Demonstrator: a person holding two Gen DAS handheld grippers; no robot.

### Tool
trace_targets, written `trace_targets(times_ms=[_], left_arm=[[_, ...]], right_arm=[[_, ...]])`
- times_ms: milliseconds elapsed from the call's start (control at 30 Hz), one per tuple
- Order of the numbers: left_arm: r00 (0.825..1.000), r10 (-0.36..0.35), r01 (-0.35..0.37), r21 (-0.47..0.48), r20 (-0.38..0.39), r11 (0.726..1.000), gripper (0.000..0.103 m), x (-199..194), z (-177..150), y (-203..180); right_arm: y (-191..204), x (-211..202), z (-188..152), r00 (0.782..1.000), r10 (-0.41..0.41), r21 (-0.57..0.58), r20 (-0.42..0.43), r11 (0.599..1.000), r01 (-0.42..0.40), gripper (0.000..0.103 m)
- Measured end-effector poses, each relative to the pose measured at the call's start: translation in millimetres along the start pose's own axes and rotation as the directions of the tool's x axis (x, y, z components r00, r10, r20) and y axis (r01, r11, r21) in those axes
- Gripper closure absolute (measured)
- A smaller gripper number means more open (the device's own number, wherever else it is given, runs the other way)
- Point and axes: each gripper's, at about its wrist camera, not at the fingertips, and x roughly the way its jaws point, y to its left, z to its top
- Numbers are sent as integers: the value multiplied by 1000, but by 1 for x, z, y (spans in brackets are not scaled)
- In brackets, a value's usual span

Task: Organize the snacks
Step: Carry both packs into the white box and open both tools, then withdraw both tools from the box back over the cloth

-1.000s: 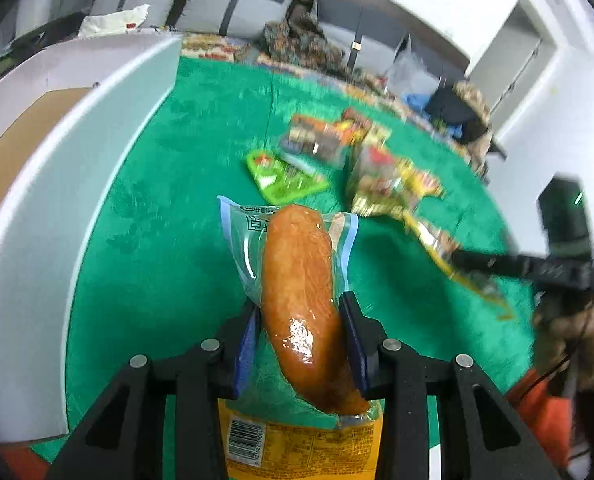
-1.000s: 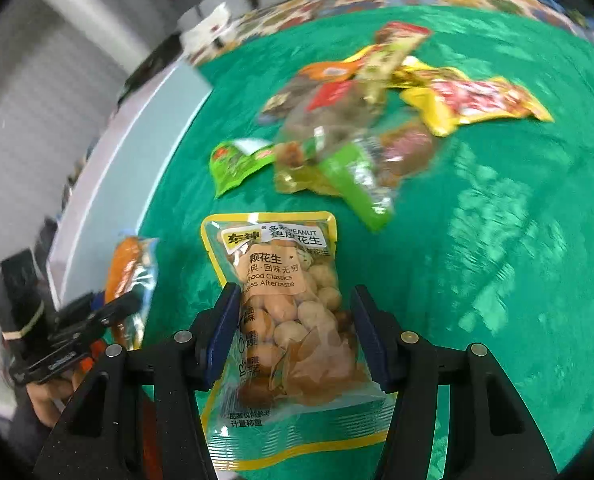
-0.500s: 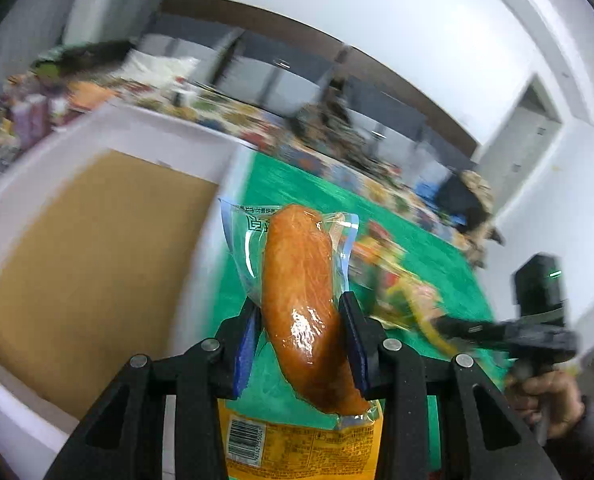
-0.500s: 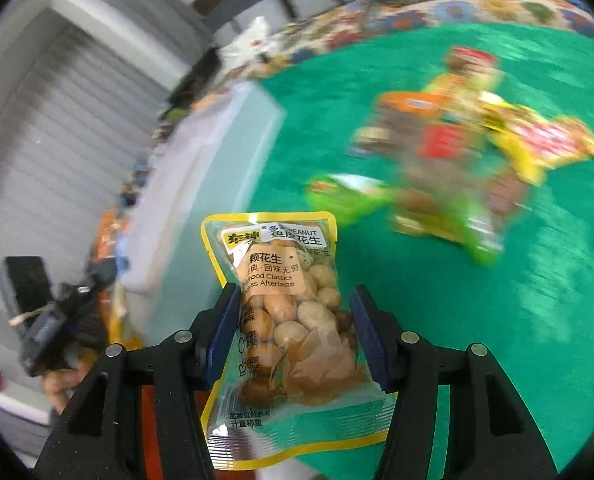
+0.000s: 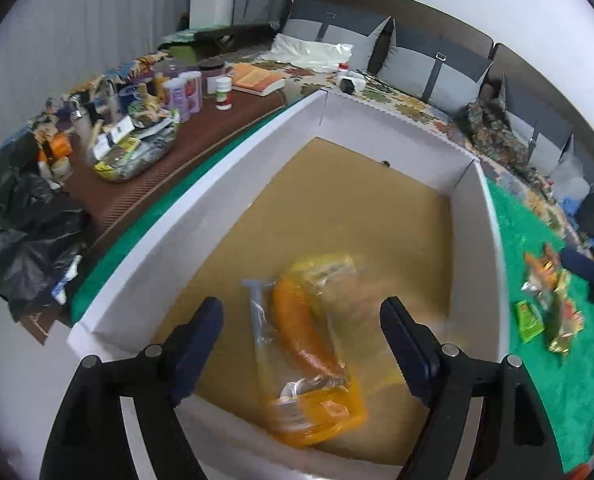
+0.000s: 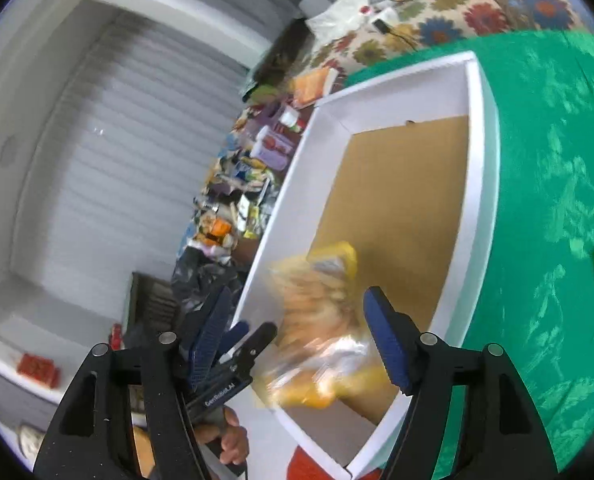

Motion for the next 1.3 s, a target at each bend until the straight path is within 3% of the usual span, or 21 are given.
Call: trace_targets(times_ms=[33,133,200,233,300,367,400,467,567,633,700,733,967,1067,1133,1167,1233,1300], left_arm=[[1000,7,-7,7,15,1000,23,-2,-5,-5],[996,0,-6,66,86,998,23,-12,-11,-33],[989,-68,52,125,132,991,23,-19,-13,-64],[984,-102,78,159,146,984,23,-20,-15,-82],[980,-121,81,238,157,968,20,-13,-15,-124],[983,-92,41,297,158,954,19,1,-17,-155],[985,-66,13,318,159,948,19,8,-19,-167],[997,6,-33,349,79,937,20,35,-20,-187],[997,-51,29,310,66,950,19,35,-23,-193],[999,-30,20,295,28,955,20,38,-24,-193],[999,-35,32,260,6,965,19,35,-28,-192],[1000,-30,29,238,2,971,19,33,-30,-189],[1000,13,-13,267,-1,964,18,32,-46,-201],[992,92,-112,263,86,958,18,23,-49,-206],[968,152,-201,249,201,947,17,4,-53,-211],[948,168,-236,242,272,941,17,-10,-56,-216],[915,143,-248,245,378,937,12,-37,-62,-229],[895,96,-232,271,435,934,3,-57,-67,-243]], right_arm=[[-5,-5,-2,1000,-7,-3,14,1000,7,30],[-35,-37,-19,986,-137,-86,90,986,144,30],[-64,-61,-41,944,-290,-166,156,935,314,30],[-82,-73,-53,908,-375,-197,188,891,409,30],[-130,-104,-87,797,-547,-229,257,767,600,30],[-174,-144,-116,705,-641,-193,303,683,704,32],[-186,-159,-123,675,-668,-171,315,659,732,32],[-230,-211,-147,568,-750,-80,338,578,812,31],[-283,-276,-164,439,-840,51,318,478,877,31],[-315,-313,-168,395,-870,132,295,446,885,31],[-334,-336,-168,368,-887,189,278,426,885,32],[-340,-342,-164,365,-890,204,274,425,882,32],[-369,-360,-160,391,-890,279,233,446,850,31],[-370,-363,-167,381,-890,298,252,446,844,28],[-368,-361,-170,374,-890,301,260,443,845,25],[-369,-362,-170,372,-891,307,259,441,843,22],[-372,-363,-169,377,-890,314,256,445,839,19],[-374,-363,-168,378,-890,313,254,446,839,18]])
